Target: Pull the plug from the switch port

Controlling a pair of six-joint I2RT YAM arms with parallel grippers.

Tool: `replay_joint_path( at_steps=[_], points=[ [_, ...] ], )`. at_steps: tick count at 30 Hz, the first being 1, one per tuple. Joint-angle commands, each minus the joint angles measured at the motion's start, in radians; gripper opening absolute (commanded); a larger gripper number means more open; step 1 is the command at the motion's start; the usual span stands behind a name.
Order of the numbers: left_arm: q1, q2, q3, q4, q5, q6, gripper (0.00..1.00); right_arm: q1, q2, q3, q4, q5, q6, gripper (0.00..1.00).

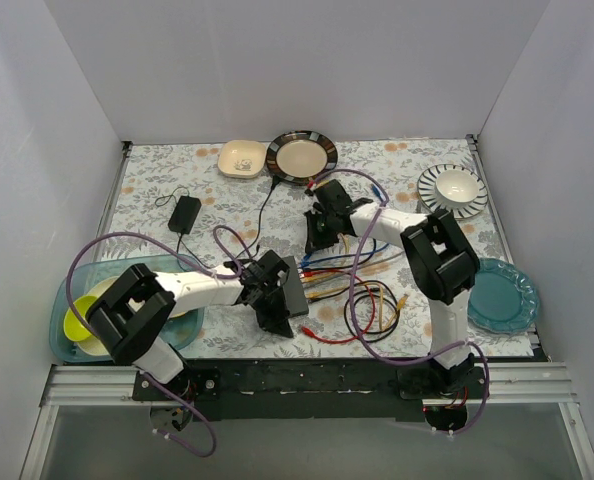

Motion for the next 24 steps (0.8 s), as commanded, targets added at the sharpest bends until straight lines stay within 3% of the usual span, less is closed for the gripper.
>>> replay_joint_path(
  at_steps=[1,9,24],
  points=[
    [0.089,0.08,0.004,-0.002,-0.096,0.047,0.0,0.0,-0.106,-0.17,-0.053,0.041,-0.023,0.01],
    [0.264,0.204,0.117,-0.011,-0.088,0.143,0.0,0.0,-0.259,-0.341,-0.04,0.066,-0.011,0.01],
    [0.411,0.468,0.512,-0.086,-0.111,0.18,0.0,0.001,-0.368,-0.483,0.022,-0.023,0.041,0.01]
  ],
)
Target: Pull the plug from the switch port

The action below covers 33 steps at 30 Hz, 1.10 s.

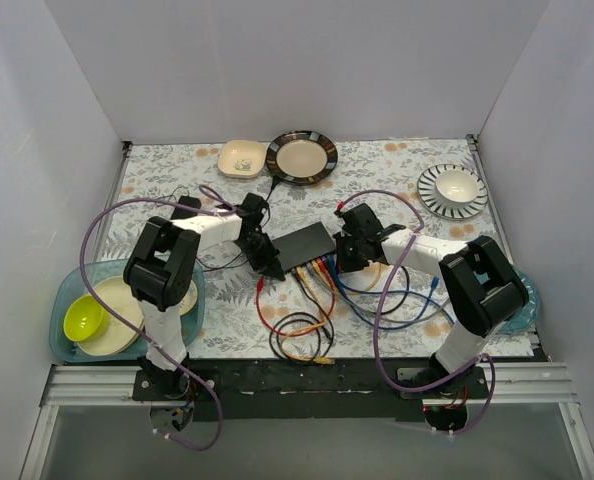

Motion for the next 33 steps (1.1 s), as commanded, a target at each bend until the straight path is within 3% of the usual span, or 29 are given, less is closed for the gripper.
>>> replay_joint_path(
  at_steps=[1,9,10,16,21,22,26,28,33],
  points=[
    [0.04,0.103,0.105,0.076,-0.216,0.025,0.0,0.028,-0.001,-0.014,-0.028,-0.14,0.034,0.01],
    [0.086,0.228,0.364,-0.017,-0.242,0.048,0.0,0.048,0.023,0.05,-0.042,-0.178,0.031,0.01],
    [0.089,0.233,0.388,-0.027,-0.259,0.049,0.0,0.047,0.017,0.064,-0.066,-0.114,0.031,0.01],
    [0.099,0.118,0.355,-0.056,-0.373,0.049,0.0,-0.037,-0.174,0.049,-0.155,0.183,0.067,0.01],
    [0.099,0.002,0.229,-0.028,-0.4,0.048,0.0,-0.105,-0.257,0.021,-0.168,0.19,0.043,0.01],
    [0.099,-0.009,0.206,-0.021,-0.364,0.046,0.0,-0.107,-0.262,0.015,-0.163,0.161,0.041,0.04],
    [0.091,-0.071,0.061,0.059,-0.267,0.017,0.0,-0.105,-0.264,-0.036,-0.085,-0.061,0.023,0.34],
    [0.08,-0.107,-0.019,0.084,-0.23,0.009,0.0,-0.094,-0.257,-0.069,-0.064,-0.161,0.005,0.38],
    [0.027,-0.166,-0.137,0.134,-0.192,-0.024,0.0,-0.03,-0.29,-0.114,-0.065,-0.155,-0.038,0.48]
  ],
)
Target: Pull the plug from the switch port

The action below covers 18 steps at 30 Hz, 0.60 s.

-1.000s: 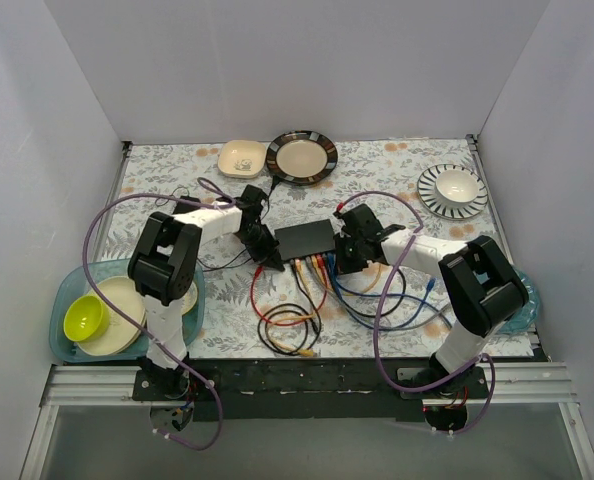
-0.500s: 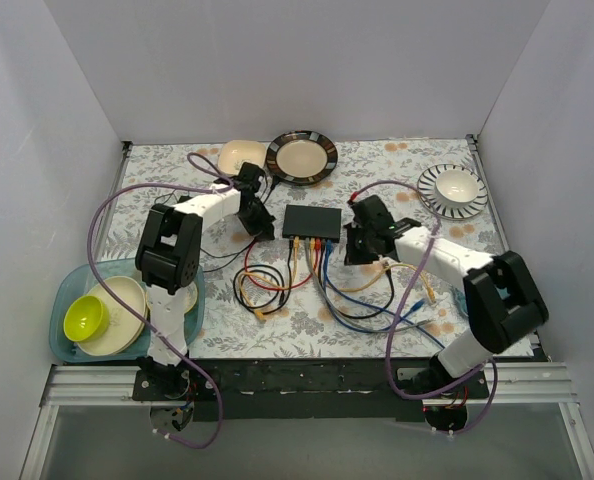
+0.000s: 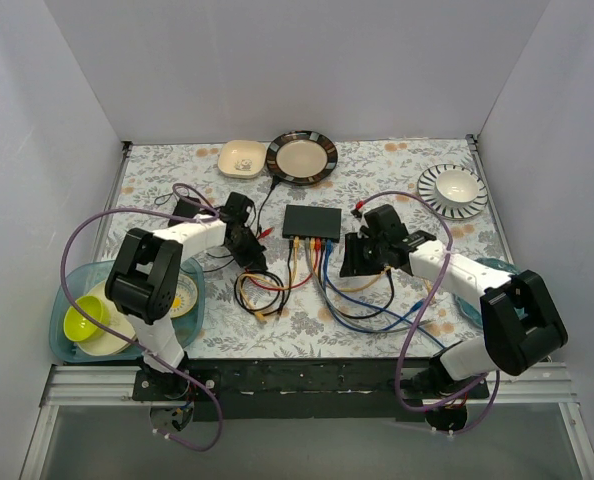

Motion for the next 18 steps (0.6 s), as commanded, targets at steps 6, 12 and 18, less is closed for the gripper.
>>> replay_joint_path(
  at_steps=[6,12,18],
  points=[
    [-0.123,-0.109,-0.176,0.085,0.057,-0.089,0.0,0.093,-0.036,-0.038,0.0,-0.002,-0.1,0.52],
    [-0.149,-0.12,-0.193,0.092,0.059,-0.114,0.0,0.112,0.009,-0.026,-0.066,0.093,-0.137,0.51],
    [-0.149,-0.128,-0.155,0.057,0.021,-0.096,0.0,0.174,-0.008,-0.037,-0.074,0.122,-0.159,0.5]
  ],
)
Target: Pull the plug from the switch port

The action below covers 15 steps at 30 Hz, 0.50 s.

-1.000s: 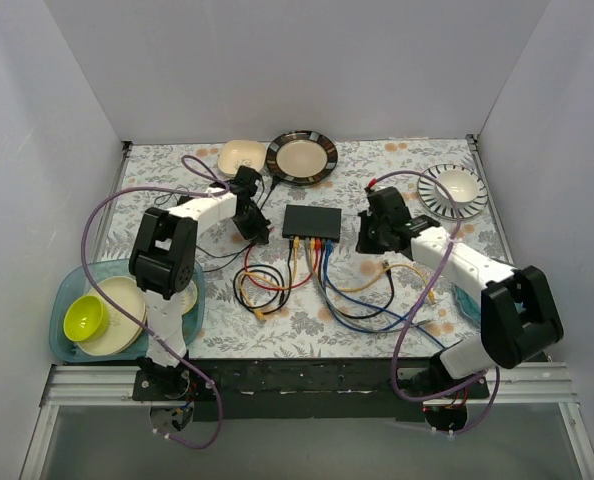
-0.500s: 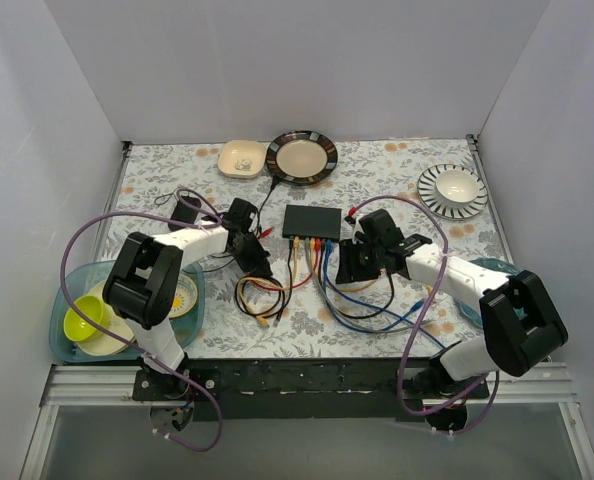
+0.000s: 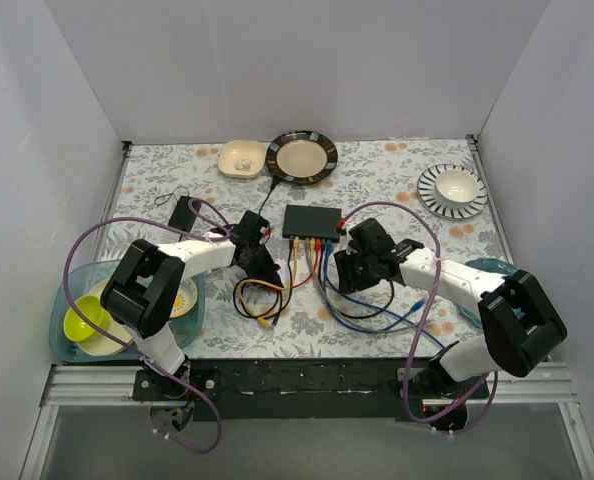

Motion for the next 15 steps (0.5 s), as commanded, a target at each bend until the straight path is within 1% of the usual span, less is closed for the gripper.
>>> replay_joint_path(
  at_steps=[1,4,6,7,8,9,13,15],
  points=[
    [-0.002,-0.022,0.016,-0.052,-0.061,0.015,0.0,0.049,0.003,-0.002,-0.019,0.039,-0.035,0.5],
    [-0.002,-0.008,0.024,-0.053,-0.055,0.02,0.0,0.064,0.055,-0.005,-0.029,0.062,-0.028,0.48],
    [-0.002,-0.005,0.025,-0.055,-0.05,0.02,0.0,0.064,0.081,-0.009,-0.034,0.071,-0.021,0.41],
    [-0.002,-0.005,0.025,-0.055,-0.052,0.023,0.0,0.064,0.084,-0.014,-0.032,0.101,-0.02,0.38],
    [-0.002,-0.005,0.025,-0.056,-0.053,0.025,0.0,0.064,0.089,-0.023,-0.032,0.109,-0.017,0.32],
    [-0.002,-0.003,0.025,-0.056,-0.056,0.026,0.0,0.064,0.089,-0.026,-0.032,0.12,-0.017,0.3],
    [-0.002,0.001,0.028,-0.064,-0.066,0.031,0.0,0.064,0.098,-0.037,-0.031,0.14,-0.014,0.27],
    [0.0,0.004,0.028,-0.064,-0.064,0.031,0.0,0.064,0.097,-0.043,-0.025,0.142,-0.009,0.21]
  ],
)
